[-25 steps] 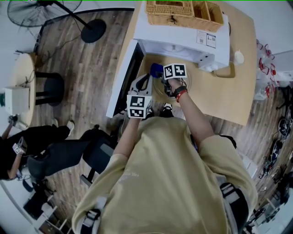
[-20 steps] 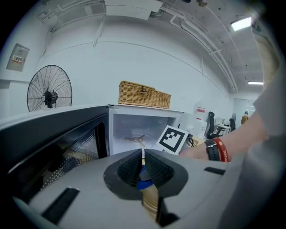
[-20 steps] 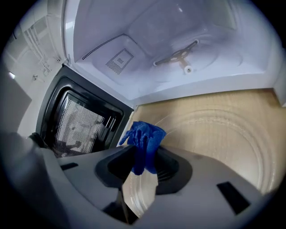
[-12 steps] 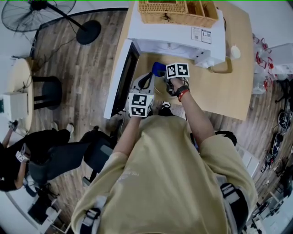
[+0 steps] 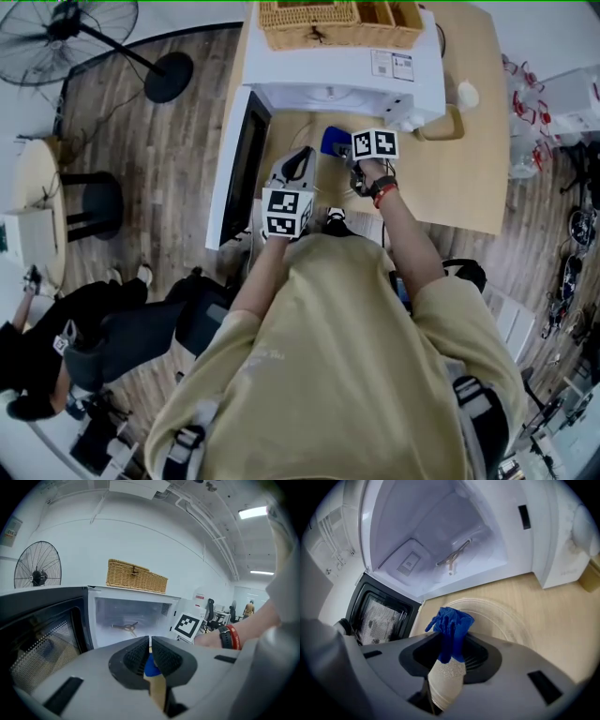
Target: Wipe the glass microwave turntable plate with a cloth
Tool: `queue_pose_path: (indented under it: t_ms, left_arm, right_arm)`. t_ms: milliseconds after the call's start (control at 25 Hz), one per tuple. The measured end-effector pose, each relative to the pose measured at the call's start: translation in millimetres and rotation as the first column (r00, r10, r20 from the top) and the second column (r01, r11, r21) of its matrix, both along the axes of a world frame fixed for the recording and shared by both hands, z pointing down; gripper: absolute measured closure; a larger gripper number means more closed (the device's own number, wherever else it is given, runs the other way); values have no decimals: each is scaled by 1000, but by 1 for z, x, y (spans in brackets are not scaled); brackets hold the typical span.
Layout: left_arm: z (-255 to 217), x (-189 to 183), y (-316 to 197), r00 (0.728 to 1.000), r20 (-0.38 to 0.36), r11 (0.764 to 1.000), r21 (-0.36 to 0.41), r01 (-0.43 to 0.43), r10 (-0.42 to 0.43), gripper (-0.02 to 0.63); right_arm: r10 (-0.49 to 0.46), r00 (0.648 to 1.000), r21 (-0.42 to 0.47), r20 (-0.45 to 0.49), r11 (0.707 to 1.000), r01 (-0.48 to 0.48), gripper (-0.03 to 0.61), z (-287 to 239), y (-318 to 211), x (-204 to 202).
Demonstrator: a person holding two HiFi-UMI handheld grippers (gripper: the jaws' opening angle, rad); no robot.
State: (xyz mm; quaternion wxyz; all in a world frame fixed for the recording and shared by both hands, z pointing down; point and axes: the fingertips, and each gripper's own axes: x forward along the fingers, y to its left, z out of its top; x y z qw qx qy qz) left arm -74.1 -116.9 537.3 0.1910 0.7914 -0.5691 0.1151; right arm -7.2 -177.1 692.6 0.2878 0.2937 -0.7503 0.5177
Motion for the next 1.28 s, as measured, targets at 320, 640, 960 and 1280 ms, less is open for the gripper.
queue_pose_path:
  t_ms: [320, 640, 960, 1280]
  left_arm:
    - [2, 19, -3, 999, -4, 999, -2, -33, 33, 580]
    - [4, 37, 1, 998, 2, 998, -3, -65, 65, 580]
    - [3, 45, 2, 996, 3, 996, -2, -87, 87, 580]
    - [3, 40, 7, 997, 11, 997, -5, -73, 73, 580]
  right_arm:
    - [64, 998, 4, -15, 998, -64, 435, -1, -6, 44]
    - [128, 991, 30, -43, 992, -126, 435, -3, -9, 87]
    - [171, 982, 49, -75, 985, -168, 436, -4, -13, 118]
    - [171, 984, 68, -43, 983, -168, 436, -19, -7, 102]
